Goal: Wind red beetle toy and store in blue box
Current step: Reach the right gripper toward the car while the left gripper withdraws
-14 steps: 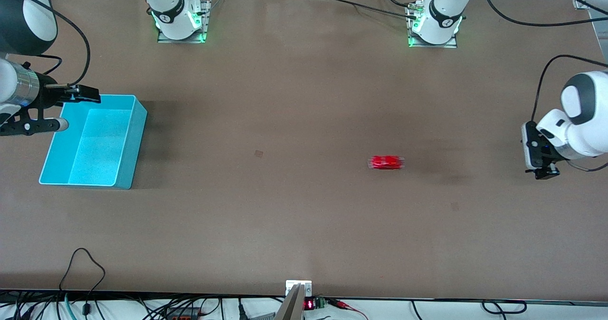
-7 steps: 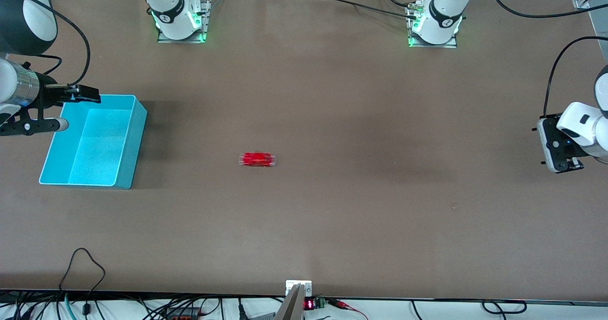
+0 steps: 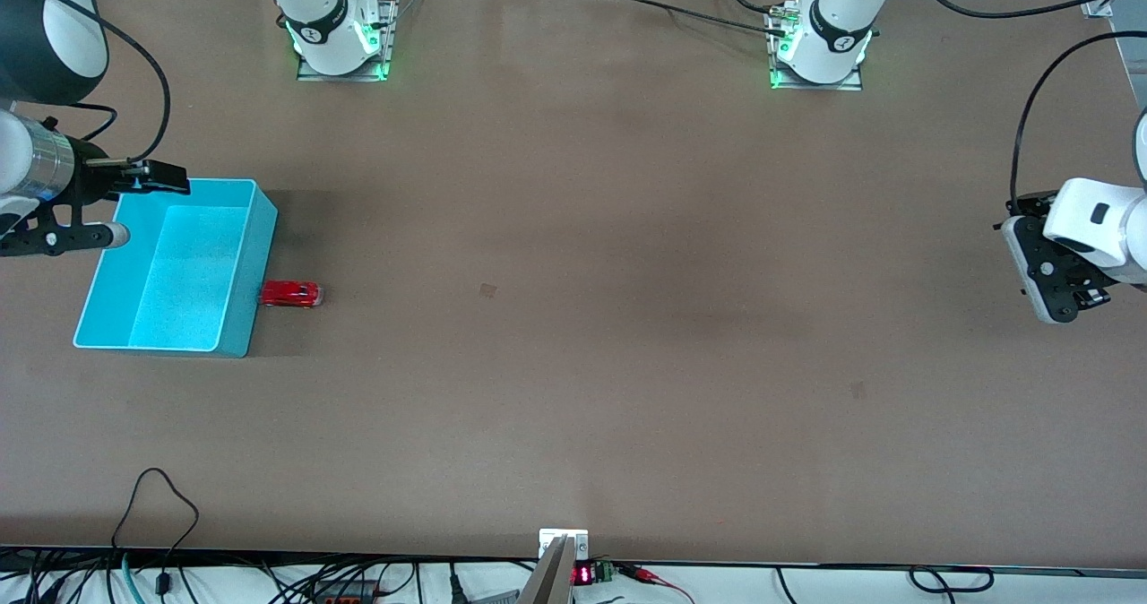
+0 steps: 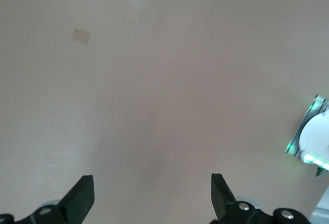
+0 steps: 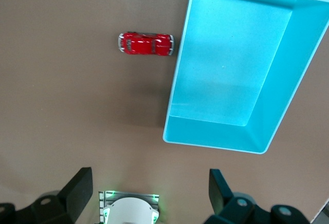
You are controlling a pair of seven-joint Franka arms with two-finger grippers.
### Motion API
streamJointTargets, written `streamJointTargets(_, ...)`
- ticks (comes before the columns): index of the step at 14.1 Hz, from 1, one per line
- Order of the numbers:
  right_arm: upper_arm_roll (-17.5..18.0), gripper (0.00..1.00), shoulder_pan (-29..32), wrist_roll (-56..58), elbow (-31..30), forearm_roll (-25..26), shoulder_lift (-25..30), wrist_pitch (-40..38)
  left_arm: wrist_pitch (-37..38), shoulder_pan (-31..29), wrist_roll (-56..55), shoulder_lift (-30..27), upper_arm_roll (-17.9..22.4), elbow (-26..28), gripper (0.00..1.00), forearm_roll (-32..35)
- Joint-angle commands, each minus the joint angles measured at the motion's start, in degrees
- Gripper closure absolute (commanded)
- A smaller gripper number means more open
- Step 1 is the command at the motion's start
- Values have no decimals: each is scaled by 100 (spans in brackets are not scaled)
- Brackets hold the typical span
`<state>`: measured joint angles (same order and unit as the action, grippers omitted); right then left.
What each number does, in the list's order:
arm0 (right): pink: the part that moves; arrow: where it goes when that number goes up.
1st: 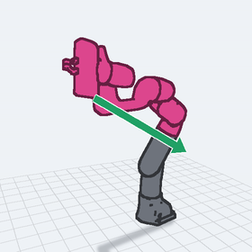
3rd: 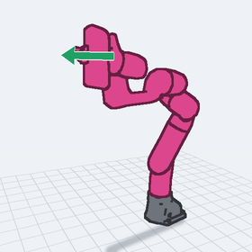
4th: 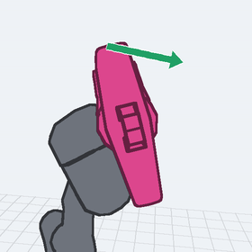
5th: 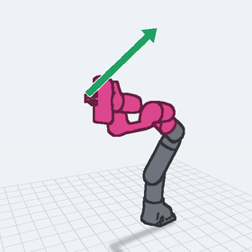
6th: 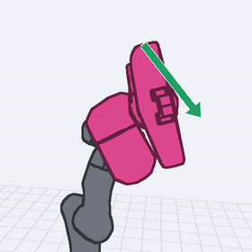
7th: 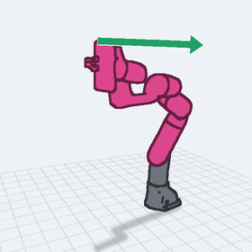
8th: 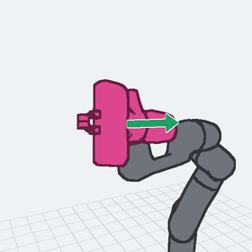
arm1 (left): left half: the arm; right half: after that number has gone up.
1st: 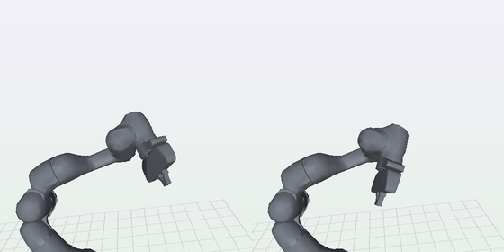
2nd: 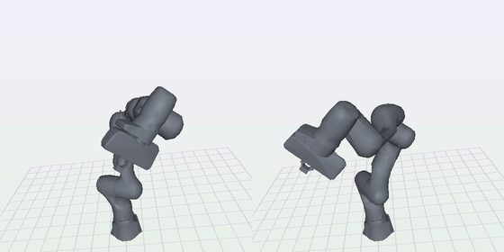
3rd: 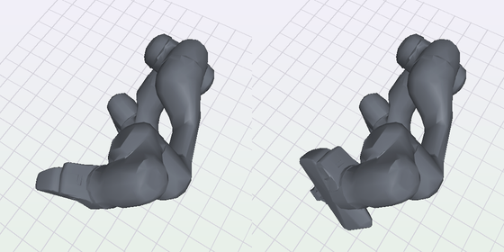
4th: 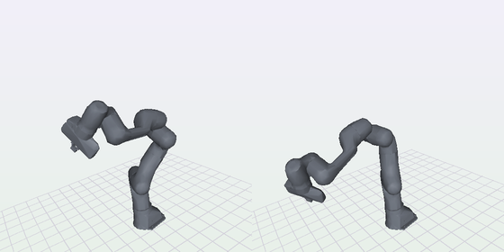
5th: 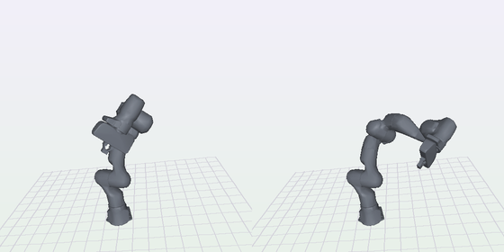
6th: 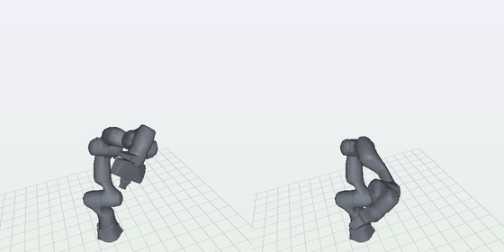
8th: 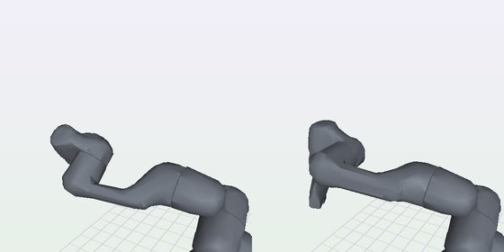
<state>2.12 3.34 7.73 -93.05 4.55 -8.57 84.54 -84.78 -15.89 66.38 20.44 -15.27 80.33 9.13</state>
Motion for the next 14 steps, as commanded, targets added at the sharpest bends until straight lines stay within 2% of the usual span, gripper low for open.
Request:
streamJointTargets(1,-1,0,8,88,68,3,-5,-87,338,112,-877,-224,-229,-114,0,97)
streamJointTargets(6,8,0,-35,79,51,-164,-5,-78,550,121,-3836,-471,-1029,-122,0,106)
streamJointTargets(8,-1,0,-79,79,-133,-322,-5,105,673,130,-4780,-497,-1127,-131,0,19)
streamJointTargets(9,8,0,-105,71,-334,-331,-5,394,673,347,-4888,-541,-1014,-123,0,18)
streamJointTargets(11,16,0,-97,79,-940,-340,57,1096,325,1249,-4932,-882,150,61,0,-8)
streamJointTargets(12,34,0,-106,88,-1230,-340,92,1378,96,1507,-5063,-1076,530,332,0,-121)
streamJointTargets(14,314,0,-97,141,-1836,-331,215,1897,-632,1833,-5877,-1567,1207,1052,0,-708)
